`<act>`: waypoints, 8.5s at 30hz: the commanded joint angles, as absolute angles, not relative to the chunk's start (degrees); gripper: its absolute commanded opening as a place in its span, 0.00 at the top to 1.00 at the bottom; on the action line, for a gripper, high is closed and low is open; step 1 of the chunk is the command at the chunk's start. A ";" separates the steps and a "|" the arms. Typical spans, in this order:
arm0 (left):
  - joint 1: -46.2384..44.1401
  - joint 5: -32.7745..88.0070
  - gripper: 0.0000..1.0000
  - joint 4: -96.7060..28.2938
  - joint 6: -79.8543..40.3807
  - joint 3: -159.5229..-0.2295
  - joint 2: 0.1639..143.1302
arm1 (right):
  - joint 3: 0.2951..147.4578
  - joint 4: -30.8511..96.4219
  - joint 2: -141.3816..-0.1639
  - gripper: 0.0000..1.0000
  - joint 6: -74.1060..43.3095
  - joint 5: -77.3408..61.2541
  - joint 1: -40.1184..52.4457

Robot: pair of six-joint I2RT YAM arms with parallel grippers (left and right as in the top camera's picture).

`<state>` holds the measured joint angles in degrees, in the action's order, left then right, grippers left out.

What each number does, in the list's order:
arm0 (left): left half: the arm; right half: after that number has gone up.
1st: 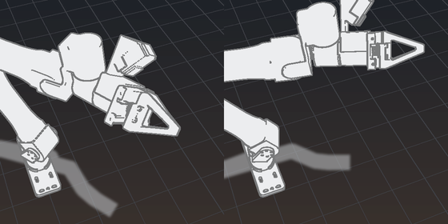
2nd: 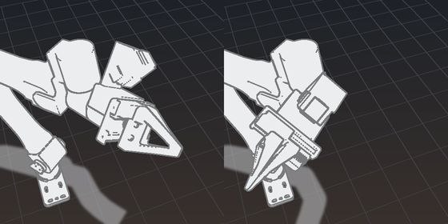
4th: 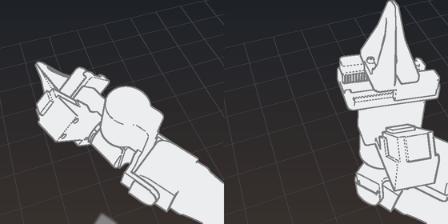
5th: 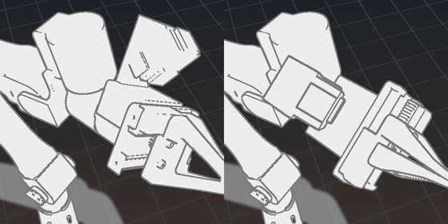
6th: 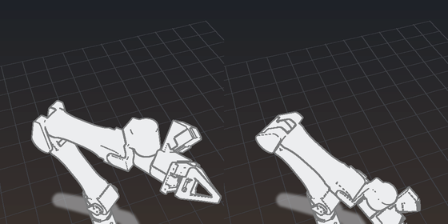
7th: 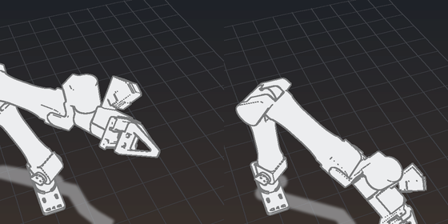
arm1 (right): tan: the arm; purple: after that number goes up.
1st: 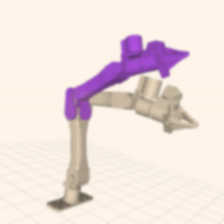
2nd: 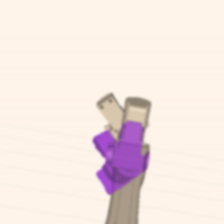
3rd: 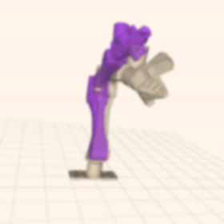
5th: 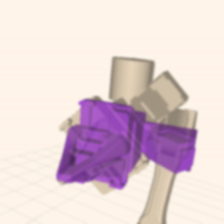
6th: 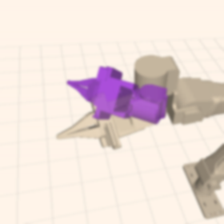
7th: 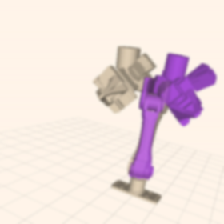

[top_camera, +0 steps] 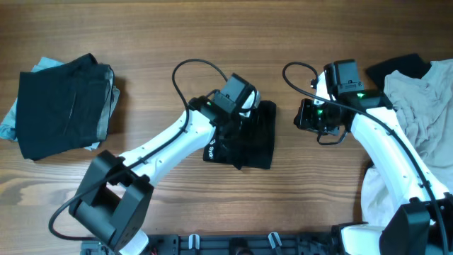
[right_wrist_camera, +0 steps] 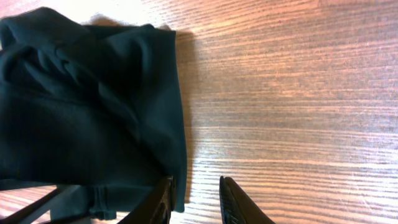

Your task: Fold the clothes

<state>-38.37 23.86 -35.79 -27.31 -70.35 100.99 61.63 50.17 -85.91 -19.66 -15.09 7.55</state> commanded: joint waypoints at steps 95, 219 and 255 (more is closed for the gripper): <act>-27.49 46.28 0.96 -16.29 -32.45 -62.67 118.19 | 55.64 37.89 -103.04 0.94 -12.10 -22.55 14.26; 1.41 3.97 0.00 -13.47 -13.96 -21.65 9.26 | 0.30 -0.62 -0.27 0.00 -4.51 -7.51 3.29; 1.41 3.77 0.00 -4.05 -14.15 -0.34 0.34 | 0.30 -0.62 -0.27 0.00 -4.51 -7.51 3.29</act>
